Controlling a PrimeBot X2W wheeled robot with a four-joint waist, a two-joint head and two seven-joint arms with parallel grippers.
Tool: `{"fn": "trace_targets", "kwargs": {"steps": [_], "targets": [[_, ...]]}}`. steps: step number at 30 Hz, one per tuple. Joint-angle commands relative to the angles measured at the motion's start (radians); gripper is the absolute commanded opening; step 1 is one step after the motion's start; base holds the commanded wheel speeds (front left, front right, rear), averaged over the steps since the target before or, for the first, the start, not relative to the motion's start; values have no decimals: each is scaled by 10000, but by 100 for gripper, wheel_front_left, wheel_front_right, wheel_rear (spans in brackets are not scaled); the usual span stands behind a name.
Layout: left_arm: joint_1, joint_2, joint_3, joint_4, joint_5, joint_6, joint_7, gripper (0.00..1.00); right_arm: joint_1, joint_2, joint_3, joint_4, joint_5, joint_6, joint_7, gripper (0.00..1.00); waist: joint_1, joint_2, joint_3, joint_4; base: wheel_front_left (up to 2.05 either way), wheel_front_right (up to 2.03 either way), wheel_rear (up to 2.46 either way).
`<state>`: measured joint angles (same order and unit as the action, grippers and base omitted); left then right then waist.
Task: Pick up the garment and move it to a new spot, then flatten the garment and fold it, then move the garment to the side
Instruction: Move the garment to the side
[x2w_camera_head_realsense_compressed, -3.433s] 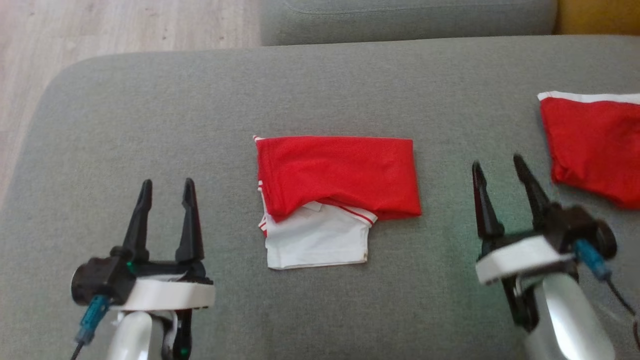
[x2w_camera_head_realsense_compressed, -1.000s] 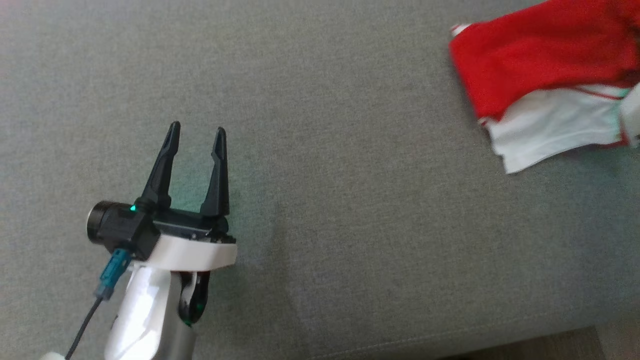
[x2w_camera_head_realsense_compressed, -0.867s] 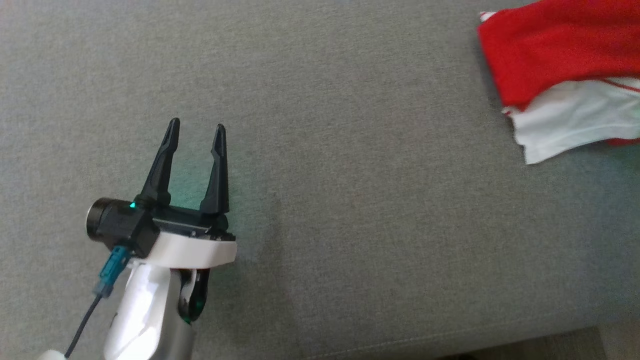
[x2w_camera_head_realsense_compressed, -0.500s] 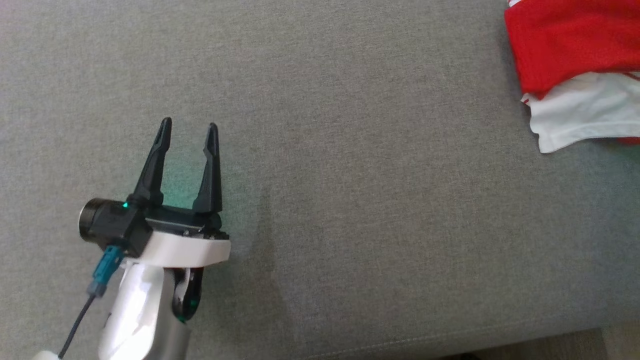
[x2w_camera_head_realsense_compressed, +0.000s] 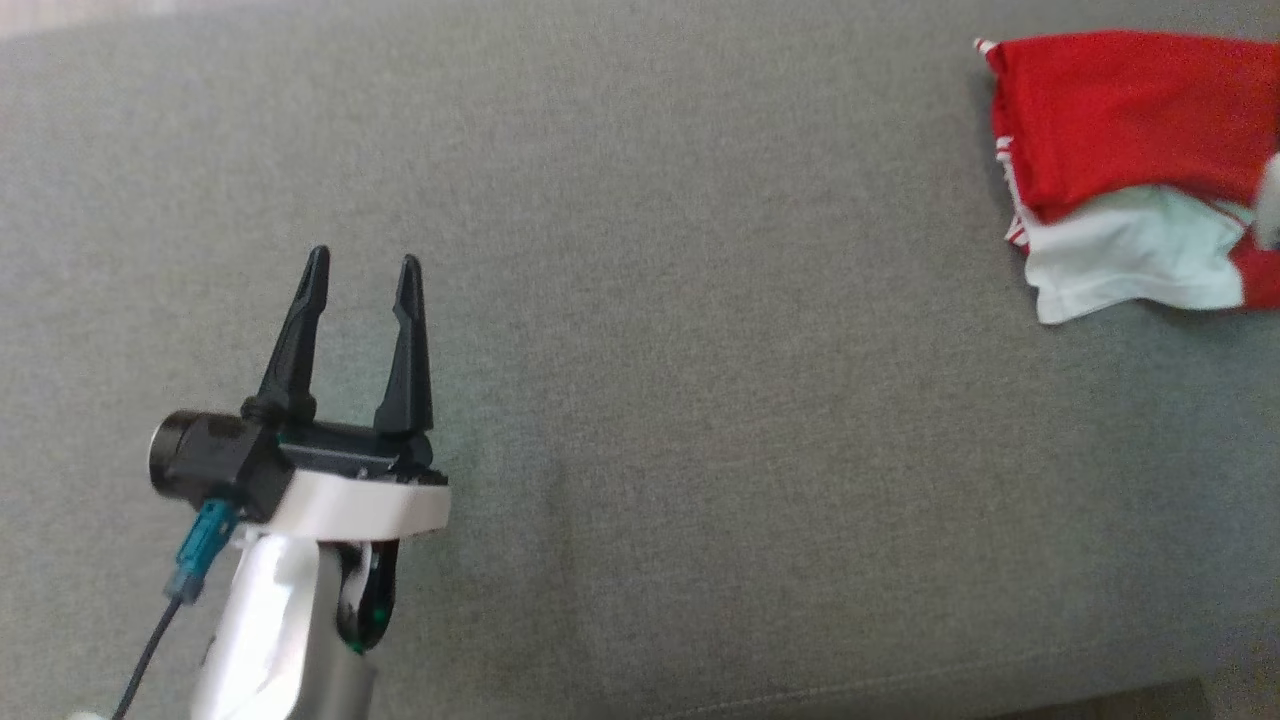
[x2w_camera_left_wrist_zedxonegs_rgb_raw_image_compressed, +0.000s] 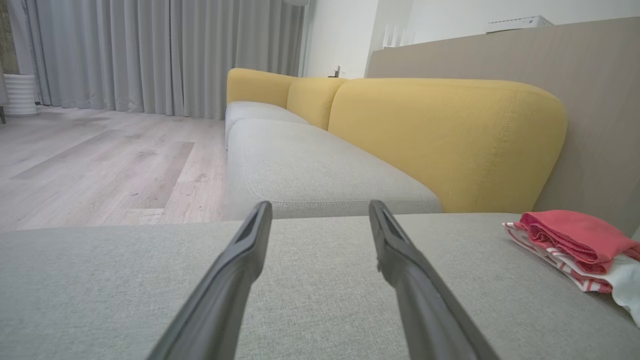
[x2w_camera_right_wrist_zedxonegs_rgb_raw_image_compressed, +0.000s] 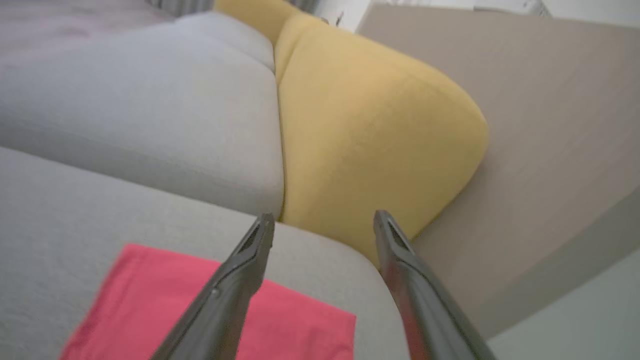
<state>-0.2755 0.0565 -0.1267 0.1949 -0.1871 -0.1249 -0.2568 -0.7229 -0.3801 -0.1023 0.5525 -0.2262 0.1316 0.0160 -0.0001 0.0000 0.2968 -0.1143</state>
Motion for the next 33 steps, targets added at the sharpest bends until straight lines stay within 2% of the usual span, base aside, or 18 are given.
{"fn": "trace_targets", "kwargs": {"steps": [1,8,9,15,18,25,31,33], "targets": [[57,91,371,-264,-83,-56,-49,100,105,15,189,-458,81,-9,-134,100,1,0,-383,40,0,0,0],[599,6,735,-362,-8,-36,-49,100,815,1499,1019,-1714,748,-9,-793,100,1,0,-1362,191,0,0,0],[756,-11,780,-400,11,-15,-49,100,1183,1947,1143,-2054,1009,-9,-1011,100,1,0,-1564,296,0,0,0],[1131,-45,888,-420,-82,47,-49,100,2607,3057,1130,-2466,1766,-9,-1814,100,1,0,-1979,697,0,0,0],[1343,-54,897,-365,-168,105,-49,100,3468,3263,1005,-2379,2299,-9,-2223,100,1,0,-2137,894,0,0,0],[1781,-60,814,-199,-518,465,-49,100,4971,3295,1499,-2008,3801,-9,-2715,100,1,0,-2421,1185,0,0,0],[1910,-61,840,-181,-665,736,-49,100,5231,3297,1688,-2042,4092,-9,-2771,100,1,0,-2498,1263,0,0,0],[1930,-61,841,-156,-673,708,-49,100,5240,3297,1736,-2099,4106,-9,-2773,100,1,0,-2514,1269,0,0,0]]}}
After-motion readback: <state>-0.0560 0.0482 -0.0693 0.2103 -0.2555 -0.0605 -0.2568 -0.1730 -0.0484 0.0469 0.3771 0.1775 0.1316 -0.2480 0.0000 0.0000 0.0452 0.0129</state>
